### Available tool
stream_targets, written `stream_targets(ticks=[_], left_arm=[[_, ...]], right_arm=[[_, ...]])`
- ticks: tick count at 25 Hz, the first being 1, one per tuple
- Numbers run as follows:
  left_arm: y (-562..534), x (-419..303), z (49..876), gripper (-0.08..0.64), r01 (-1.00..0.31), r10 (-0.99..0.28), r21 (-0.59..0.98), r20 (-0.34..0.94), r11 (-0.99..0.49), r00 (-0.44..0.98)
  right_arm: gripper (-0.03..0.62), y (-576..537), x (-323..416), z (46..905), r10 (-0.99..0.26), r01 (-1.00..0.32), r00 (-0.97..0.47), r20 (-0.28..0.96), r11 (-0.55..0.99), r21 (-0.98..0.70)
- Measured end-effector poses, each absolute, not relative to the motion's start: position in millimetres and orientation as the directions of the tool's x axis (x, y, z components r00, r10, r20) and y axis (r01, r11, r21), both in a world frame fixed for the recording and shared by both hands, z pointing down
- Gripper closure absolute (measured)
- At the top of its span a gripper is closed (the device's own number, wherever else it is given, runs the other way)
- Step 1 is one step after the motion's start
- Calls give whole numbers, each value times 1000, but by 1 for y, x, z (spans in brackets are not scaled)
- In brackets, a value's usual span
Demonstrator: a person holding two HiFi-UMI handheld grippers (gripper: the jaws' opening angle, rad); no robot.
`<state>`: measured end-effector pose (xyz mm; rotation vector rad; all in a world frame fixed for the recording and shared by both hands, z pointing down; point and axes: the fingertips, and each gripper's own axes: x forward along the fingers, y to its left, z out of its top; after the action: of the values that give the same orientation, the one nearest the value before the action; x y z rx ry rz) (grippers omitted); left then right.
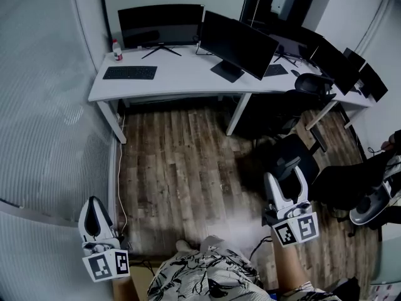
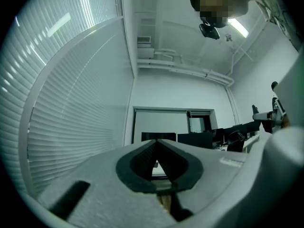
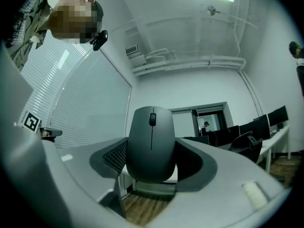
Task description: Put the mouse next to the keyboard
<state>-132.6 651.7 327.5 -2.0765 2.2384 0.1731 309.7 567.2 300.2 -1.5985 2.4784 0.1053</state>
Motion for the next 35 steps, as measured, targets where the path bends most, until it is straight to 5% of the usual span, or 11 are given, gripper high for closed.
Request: stream_targets(ticks=[35], left_arm=[[392,-128,316,557,-990,-978,2,-154,141,-139]], right_arm=[[293,284,313,307,-870,-890,-439,-227,456,-26]])
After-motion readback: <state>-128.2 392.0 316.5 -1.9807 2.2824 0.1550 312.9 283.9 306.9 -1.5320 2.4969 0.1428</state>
